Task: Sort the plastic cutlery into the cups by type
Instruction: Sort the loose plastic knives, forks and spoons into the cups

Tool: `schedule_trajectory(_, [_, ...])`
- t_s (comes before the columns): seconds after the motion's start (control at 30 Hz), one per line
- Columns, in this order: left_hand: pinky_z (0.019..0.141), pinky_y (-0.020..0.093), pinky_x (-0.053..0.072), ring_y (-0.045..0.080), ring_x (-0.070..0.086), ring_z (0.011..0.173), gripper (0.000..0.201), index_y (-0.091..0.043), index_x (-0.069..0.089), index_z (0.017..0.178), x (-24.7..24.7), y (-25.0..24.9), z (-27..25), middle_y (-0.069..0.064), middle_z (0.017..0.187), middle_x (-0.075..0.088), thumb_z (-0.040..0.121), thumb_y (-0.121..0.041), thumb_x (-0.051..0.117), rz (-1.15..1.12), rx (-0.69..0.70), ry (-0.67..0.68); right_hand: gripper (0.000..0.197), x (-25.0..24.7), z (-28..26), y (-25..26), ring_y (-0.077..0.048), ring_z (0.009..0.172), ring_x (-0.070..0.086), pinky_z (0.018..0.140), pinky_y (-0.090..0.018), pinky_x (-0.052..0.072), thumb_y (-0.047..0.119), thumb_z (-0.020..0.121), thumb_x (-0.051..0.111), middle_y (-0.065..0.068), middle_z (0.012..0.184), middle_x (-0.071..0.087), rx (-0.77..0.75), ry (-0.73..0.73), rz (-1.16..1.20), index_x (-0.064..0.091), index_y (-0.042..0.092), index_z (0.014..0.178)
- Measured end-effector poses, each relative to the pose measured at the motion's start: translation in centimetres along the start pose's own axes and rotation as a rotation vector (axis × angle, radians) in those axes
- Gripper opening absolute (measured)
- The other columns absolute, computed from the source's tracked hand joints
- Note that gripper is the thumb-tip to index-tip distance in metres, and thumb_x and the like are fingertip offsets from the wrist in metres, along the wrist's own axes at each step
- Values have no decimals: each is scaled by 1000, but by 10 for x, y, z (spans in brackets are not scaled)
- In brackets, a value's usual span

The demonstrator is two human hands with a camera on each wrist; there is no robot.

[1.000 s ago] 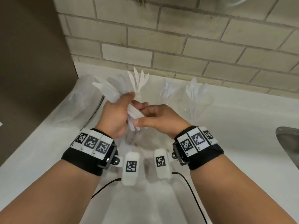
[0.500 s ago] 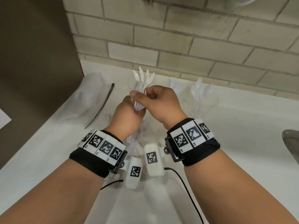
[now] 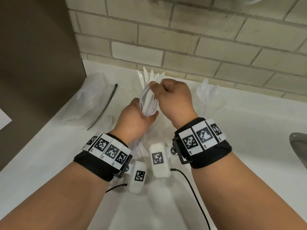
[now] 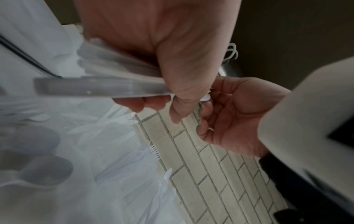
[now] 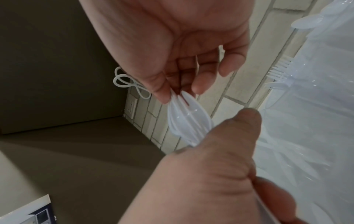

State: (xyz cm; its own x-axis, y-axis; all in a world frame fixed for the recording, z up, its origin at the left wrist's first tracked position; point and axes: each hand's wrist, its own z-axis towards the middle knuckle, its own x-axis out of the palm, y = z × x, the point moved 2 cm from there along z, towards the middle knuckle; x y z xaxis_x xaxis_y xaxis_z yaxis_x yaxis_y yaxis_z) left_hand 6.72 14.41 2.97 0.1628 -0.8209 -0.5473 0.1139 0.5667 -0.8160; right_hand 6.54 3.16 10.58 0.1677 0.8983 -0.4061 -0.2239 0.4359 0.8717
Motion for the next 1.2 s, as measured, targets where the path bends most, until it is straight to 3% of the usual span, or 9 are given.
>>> schedule_trajectory(0.07, [48,17,33,6,55,63,35,-14,51,98,0,0,1,-7,74,57,81,-39,68,4,10,0,50,-2,0,3,-14,50,37,57,-31,33,26,93,57,8,46,39,-40,-28,-50,33,16,51])
schedule_trajectory(0.2, [52,14,34,3,54,66,31,-16,54,100,1,1,1,-11,76,56,82,-38,66,-5,19,-5,40,-3,1,4,-21,63,47,62,-33,41,29,96,50,-13,68,57,-86,-45,-130,40,12,61])
schedule_trajectory(0.33, [49,15,34,8,54,64,29,-18,51,94,-1,0,-1,-12,72,53,82,-40,66,3,13,7,30,-5,3,3,-9,59,44,55,-22,35,27,99,45,5,64,48,-88,-22,-149,48,13,73])
schedule_trajectory(0.47, [42,13,35,2,51,51,24,-23,48,92,-2,-2,-4,-10,66,54,85,-39,65,-77,1,93,22,-10,6,6,-3,64,48,56,-13,36,23,100,42,10,70,51,-110,-37,-108,55,12,85])
schedule_trajectory(0.7, [38,5,31,-1,46,50,25,-24,47,101,-2,-4,-4,-14,66,50,87,-36,65,-137,15,135,29,-12,12,6,-21,72,56,75,-44,54,22,99,42,6,70,54,-90,-83,-35,47,29,72])
schedule_trajectory(0.9, [47,2,35,0,50,62,23,-20,49,92,-4,1,-3,-13,70,51,86,-34,66,-124,35,119,28,-12,12,4,-23,71,58,74,-44,55,22,98,42,4,70,56,-97,-130,-12,48,30,73])
schedule_trajectory(1.0, [50,8,37,1,53,66,26,-15,53,95,-6,7,-3,-11,73,54,87,-37,63,-94,26,147,24,-25,16,7,-23,65,57,62,-36,53,24,99,40,-3,70,57,-97,-247,59,50,26,77])
schedule_trajectory(1.07, [51,12,36,2,49,58,22,-18,51,82,-7,11,-6,-11,63,50,89,-37,60,-106,15,174,23,-40,20,12,-18,55,55,52,-25,49,20,101,38,-7,68,56,-99,-336,163,51,20,82])
schedule_trajectory(1.2, [56,32,43,19,45,46,33,-18,48,65,-9,21,-13,-1,49,44,92,-35,57,-446,-130,249,24,-57,28,17,-11,47,56,63,-42,59,19,100,39,4,53,56,-160,-451,366,54,18,82])
